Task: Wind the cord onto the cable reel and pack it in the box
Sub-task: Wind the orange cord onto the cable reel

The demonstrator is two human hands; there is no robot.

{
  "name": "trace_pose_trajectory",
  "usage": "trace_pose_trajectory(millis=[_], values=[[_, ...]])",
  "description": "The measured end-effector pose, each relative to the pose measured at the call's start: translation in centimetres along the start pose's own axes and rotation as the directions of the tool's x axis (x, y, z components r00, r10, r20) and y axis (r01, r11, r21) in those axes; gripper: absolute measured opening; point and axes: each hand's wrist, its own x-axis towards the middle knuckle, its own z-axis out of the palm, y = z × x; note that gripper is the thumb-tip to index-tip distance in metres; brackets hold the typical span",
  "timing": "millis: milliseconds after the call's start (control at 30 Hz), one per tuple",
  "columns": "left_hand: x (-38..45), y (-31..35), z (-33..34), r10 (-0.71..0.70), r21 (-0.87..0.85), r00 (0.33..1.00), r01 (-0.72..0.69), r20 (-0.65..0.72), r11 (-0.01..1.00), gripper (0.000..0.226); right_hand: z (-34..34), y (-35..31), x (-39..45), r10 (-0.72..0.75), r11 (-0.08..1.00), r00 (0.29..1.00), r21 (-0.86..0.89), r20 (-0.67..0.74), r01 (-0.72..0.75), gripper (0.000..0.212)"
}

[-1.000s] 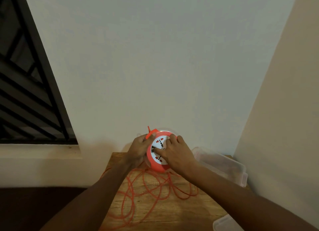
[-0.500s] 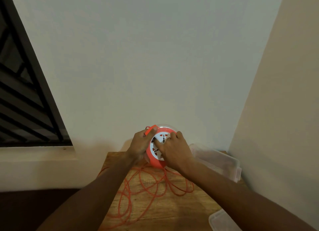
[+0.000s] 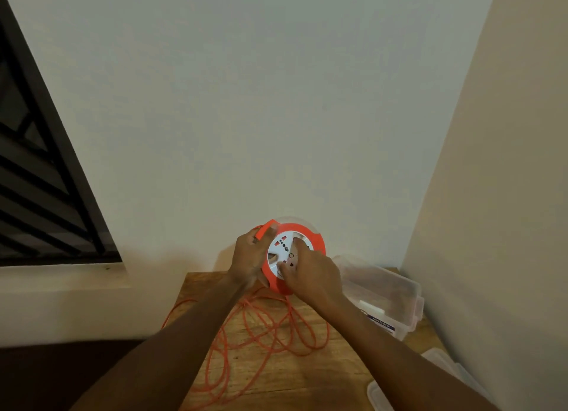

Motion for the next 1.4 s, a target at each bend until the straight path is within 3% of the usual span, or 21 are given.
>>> trace_pose_trajectory(millis=[100, 200, 300, 533, 833, 933, 1033, 1100, 1233, 1400], values=[[0.5, 0.4, -0.7, -0.015, -0.002, 1.0, 0.015, 0.011, 1.0, 0.023, -1.0, 0.5, 0.1, -0.279, 0.933, 0.96, -0.241, -0.007, 0.269, 0.052], [0.8, 1.2, -1.5, -0.027, 0.015, 0.998, 0.026, 0.056, 1.0, 0.023, -1.7, 1.7, 1.2, -0.578, 0.725, 0.802, -0.359, 0.147, 0.588, 0.05], [1.0, 1.5, -2.0, -0.022, 0.054, 0.996, 0.017, 0.084, 0.998, 0.025, -2.6, 2.7, 2.2, -0.697, 0.581, 0.674, -0.357, 0.245, 0.731, 0.048], [1.3, 1.6, -2.8, -0.056, 0.147, 0.985, 0.032, 0.165, 0.989, 0.036, -3.8, 2.0, 3.7, -0.753, 0.236, 0.438, -0.42, 0.491, 0.876, 0.032], [1.7, 2.2, -3.8, -0.065, 0.222, 0.965, 0.007, 0.255, 0.975, 0.026, -4.6, -0.3, 3.7, -0.665, 0.011, 0.393, -0.517, 0.635, 0.856, 0.036], [1.8, 2.1, -3.8, -0.061, 0.228, 0.964, 0.0, 0.258, 0.974, 0.028, -4.0, -0.8, 3.6, -0.658, 0.004, 0.409, -0.541, 0.632, 0.841, 0.035], [1.9, 2.1, -3.7, -0.053, 0.177, 0.968, 0.009, 0.244, 0.984, 0.036, -3.7, -1.0, 4.1, -0.677, 0.072, 0.454, -0.562, 0.579, 0.824, 0.05], [2.0, 2.1, -3.6, -0.061, 0.081, 0.973, 0.044, 0.224, 0.996, 0.04, -3.8, -1.1, 4.5, -0.669, 0.157, 0.518, -0.579, 0.533, 0.8, 0.058], [2.4, 2.3, -3.4, -0.073, -0.012, 0.987, 0.075, 0.145, 0.997, 0.038, -3.6, -1.4, 5.0, -0.612, 0.479, 0.709, -0.55, 0.349, 0.684, 0.067], [2.6, 2.5, -3.2, -0.055, 0.017, 0.988, 0.054, 0.143, 0.998, 0.042, -2.5, -1.1, 4.8, -0.58, 0.575, 0.764, -0.521, 0.284, 0.631, 0.07]])
